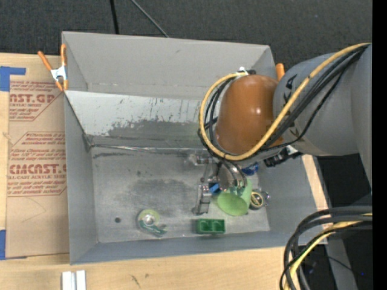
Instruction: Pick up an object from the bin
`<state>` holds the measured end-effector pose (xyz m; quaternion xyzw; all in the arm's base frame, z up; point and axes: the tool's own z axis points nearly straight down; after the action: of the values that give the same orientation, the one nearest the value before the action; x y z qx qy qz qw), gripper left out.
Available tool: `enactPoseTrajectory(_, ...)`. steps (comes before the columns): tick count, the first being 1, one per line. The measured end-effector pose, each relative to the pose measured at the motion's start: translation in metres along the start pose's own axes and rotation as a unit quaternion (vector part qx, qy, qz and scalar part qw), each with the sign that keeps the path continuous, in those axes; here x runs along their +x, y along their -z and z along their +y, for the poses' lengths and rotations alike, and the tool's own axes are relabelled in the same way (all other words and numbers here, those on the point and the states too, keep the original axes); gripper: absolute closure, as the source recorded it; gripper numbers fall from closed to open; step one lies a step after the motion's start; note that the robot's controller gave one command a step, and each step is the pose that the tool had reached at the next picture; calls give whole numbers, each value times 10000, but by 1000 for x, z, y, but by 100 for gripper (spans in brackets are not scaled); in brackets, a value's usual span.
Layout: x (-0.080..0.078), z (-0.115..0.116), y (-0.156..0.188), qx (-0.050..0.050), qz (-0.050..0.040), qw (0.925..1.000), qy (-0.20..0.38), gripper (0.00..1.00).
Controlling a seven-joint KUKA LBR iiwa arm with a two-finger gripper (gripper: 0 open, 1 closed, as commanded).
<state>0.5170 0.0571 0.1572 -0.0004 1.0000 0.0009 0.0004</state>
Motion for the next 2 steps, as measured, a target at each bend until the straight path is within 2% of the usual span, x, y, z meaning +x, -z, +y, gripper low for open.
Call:
enactPoseTrajectory(1, 26, -11, -3, 8, 11, 9934, 1143, 0)
enactPoseTrajectory(2, 37, -6, -64, -1, 14, 9890, 1479, 0)
